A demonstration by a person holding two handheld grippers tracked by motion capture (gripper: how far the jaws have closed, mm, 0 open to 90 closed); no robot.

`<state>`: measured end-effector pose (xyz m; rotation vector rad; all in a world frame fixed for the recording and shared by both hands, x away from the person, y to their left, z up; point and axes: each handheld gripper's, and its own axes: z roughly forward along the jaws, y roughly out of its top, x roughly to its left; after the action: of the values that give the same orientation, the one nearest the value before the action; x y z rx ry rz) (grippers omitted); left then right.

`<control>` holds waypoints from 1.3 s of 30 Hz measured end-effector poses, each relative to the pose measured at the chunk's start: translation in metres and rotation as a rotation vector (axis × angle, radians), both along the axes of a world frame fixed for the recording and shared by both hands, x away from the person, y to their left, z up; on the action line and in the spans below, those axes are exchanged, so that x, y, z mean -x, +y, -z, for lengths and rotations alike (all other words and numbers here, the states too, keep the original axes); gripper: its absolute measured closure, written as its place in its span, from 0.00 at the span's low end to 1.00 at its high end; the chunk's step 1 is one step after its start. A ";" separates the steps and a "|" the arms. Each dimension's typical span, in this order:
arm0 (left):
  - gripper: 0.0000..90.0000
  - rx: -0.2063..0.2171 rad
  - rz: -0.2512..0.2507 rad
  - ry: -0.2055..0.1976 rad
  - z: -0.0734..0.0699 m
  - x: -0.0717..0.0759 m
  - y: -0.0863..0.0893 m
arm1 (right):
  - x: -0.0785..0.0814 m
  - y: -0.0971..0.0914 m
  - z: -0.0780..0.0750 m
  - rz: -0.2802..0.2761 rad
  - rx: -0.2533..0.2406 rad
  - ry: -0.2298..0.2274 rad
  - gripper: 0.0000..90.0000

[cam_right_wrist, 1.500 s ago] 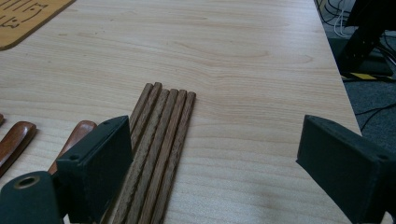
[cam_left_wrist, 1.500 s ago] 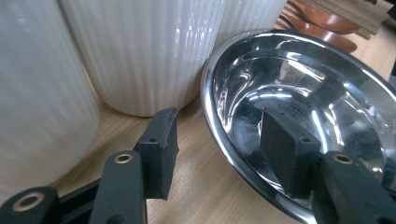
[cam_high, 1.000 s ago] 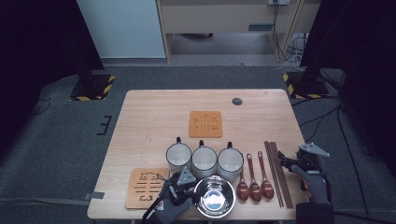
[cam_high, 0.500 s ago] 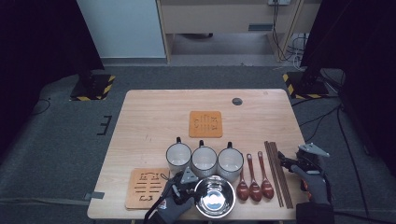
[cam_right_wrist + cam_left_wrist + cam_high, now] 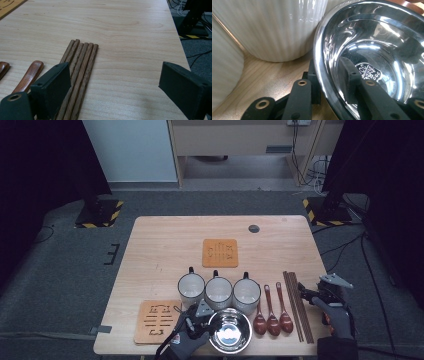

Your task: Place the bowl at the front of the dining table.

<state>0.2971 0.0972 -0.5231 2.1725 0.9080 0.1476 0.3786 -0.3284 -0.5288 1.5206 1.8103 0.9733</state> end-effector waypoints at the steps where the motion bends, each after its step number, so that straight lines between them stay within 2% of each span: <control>1: 0.80 0.000 -0.003 -0.002 0.000 0.000 0.000 | 0.000 0.000 0.000 0.000 0.000 0.000 0.11; 15: 0.88 0.014 -0.015 0.014 -0.001 0.000 0.001 | -0.001 -0.002 0.003 0.005 0.005 0.015 0.11; 27: 0.93 0.062 -0.030 0.002 -0.008 0.003 0.010 | -0.001 -0.003 0.005 0.010 0.007 0.024 0.11; 31: 0.95 0.096 -0.031 0.012 -0.011 0.004 0.014 | -0.001 -0.003 0.005 0.012 0.006 0.024 0.11; 39: 0.94 0.108 -0.047 -0.014 -0.017 0.008 0.024 | -0.001 -0.005 0.006 0.018 0.005 0.030 0.11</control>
<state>0.2894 0.1214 -0.5062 2.0493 0.9380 0.1330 0.3795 -0.3334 -0.5346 1.5535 1.8157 0.9412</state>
